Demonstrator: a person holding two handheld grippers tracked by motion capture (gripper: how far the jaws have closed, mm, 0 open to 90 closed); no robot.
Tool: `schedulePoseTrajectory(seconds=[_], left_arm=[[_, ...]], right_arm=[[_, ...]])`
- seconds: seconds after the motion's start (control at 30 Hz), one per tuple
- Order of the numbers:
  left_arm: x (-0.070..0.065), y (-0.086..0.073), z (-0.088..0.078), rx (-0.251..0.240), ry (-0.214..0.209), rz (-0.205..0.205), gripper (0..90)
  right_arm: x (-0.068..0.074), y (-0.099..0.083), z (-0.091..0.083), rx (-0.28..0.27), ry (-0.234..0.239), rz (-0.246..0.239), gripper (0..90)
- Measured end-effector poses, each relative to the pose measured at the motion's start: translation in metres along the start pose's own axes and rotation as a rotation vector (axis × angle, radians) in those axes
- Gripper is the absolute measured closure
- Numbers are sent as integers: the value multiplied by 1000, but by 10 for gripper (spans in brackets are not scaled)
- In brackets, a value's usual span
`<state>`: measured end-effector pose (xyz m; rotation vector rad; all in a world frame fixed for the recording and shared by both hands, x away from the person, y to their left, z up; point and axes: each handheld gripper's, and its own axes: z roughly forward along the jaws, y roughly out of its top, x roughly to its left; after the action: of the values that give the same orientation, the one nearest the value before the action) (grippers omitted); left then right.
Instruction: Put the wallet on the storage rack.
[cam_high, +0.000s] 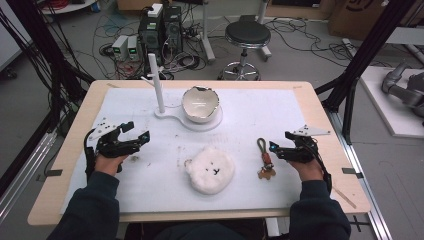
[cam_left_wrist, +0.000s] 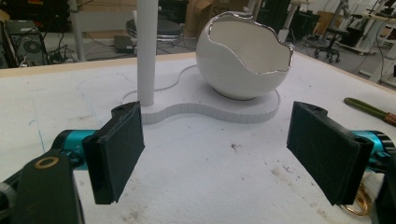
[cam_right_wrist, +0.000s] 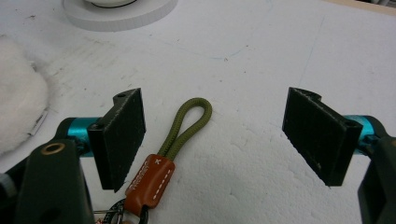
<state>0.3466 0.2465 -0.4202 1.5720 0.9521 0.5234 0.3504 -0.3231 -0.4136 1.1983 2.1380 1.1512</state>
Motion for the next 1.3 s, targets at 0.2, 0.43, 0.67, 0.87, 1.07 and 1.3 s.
schedulePoseTrajectory(seconds=[0.2, 0.43, 0.67, 0.87, 1.07, 1.3], left_arm=[[0, -1, 4, -1, -2, -17, 191], [1, -2, 5, 4, 6, -19, 194], [1, -1, 4, 8, 5, -14, 204], [0, -1, 3, 11, 0, -12, 215], [-1, -2, 5, 34, -14, -10, 215], [-13, -3, 16, 107, -134, -25, 369]], right_arm=[[-2, -2, 1, 1, 2, 12, 215], [-4, -3, -1, -1, 1, 25, 216], [-1, -4, -1, 23, -11, 21, 253], [1, -6, -3, 38, -10, 25, 297], [9, -3, -1, 51, 28, 10, 355], [20, 1, 7, 67, 53, -31, 353]])
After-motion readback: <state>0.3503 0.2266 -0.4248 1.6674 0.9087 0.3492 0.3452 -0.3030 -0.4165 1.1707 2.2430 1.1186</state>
